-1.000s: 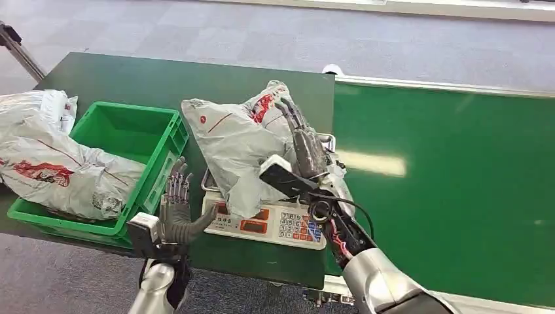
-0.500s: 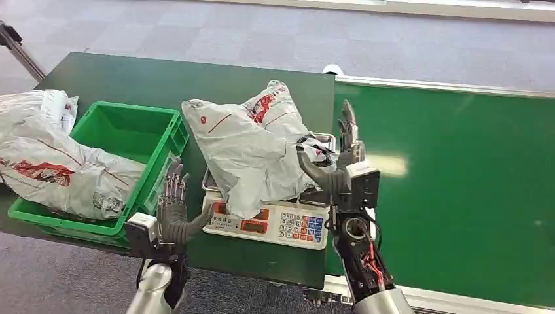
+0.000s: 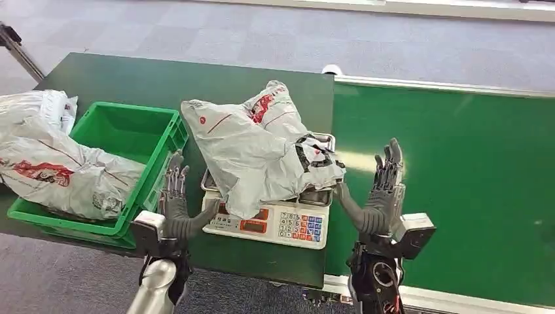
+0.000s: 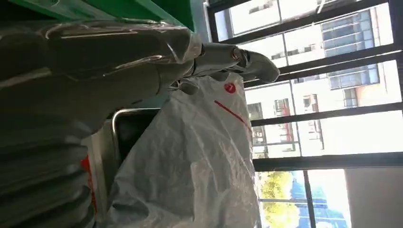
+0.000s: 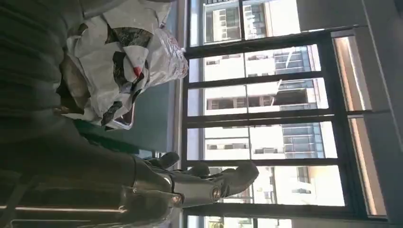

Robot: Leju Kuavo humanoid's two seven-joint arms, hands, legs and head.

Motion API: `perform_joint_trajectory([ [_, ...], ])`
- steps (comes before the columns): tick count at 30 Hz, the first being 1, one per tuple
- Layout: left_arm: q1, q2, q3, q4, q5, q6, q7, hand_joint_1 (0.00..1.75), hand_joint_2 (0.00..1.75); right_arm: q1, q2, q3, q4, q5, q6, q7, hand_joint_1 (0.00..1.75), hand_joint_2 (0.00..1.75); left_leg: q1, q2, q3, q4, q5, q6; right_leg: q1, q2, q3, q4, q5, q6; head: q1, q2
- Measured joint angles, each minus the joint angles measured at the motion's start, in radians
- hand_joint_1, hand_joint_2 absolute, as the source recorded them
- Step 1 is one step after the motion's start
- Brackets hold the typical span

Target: Moved the parcel from conveyor to table for the left to box.

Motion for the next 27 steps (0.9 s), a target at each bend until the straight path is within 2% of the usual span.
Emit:
perform_joint_trajectory([
  [5, -0.011, 0.011, -0.056, -0.055, -0.105, 0.096, 0.000, 0.00, 1.75, 0.041, 0.007, -0.019, -0.044, 0.022, -0.027, 0.000, 0.00, 1.75, 0.000, 0.000, 0.000, 0.000, 0.000, 0.000, 0.000, 0.000, 0.000, 0.000, 0.000, 0.000, 0.000, 0.000],
  [11, -0.028, 0.027, -0.109, -0.085, -0.161, 0.140, 0.000, 0.00, 1.75, 0.059, 0.009, -0.028, -0.062, 0.036, -0.050, 0.000, 0.00, 1.75, 0.000, 0.000, 0.000, 0.000, 0.000, 0.000, 0.000, 0.000, 0.000, 0.000, 0.000, 0.000, 0.000, 0.000],
  [15, -0.071, 0.033, -0.158, -0.083, -0.336, 0.168, 0.031, 0.00, 1.75, 0.061, 0.009, -0.030, -0.061, 0.047, -0.062, 0.000, 0.00, 1.75, 0.000, -0.001, 0.000, 0.000, 0.000, 0.000, 0.000, 0.000, 0.000, 0.000, 0.000, 0.000, 0.000, 0.000],
  [19, -0.188, 0.034, -0.210, -0.015, -0.581, 0.135, 0.207, 0.00, 1.75, 0.063, 0.008, -0.020, -0.055, 0.062, -0.064, 0.000, 0.00, 1.75, 0.000, 0.000, 0.000, 0.000, 0.000, 0.000, 0.000, 0.000, 0.001, 0.000, 0.001, 0.000, 0.000, 0.000],
  [27, -0.485, 0.055, -0.218, 0.369, -0.600, -0.046, 0.389, 0.00, 1.75, 0.060, 0.011, 0.021, 0.007, 0.080, -0.053, 0.000, 0.00, 1.75, 0.000, 0.001, 0.001, 0.000, 0.001, 0.000, 0.000, 0.001, 0.001, 0.000, 0.001, 0.000, 0.000, 0.000],
])
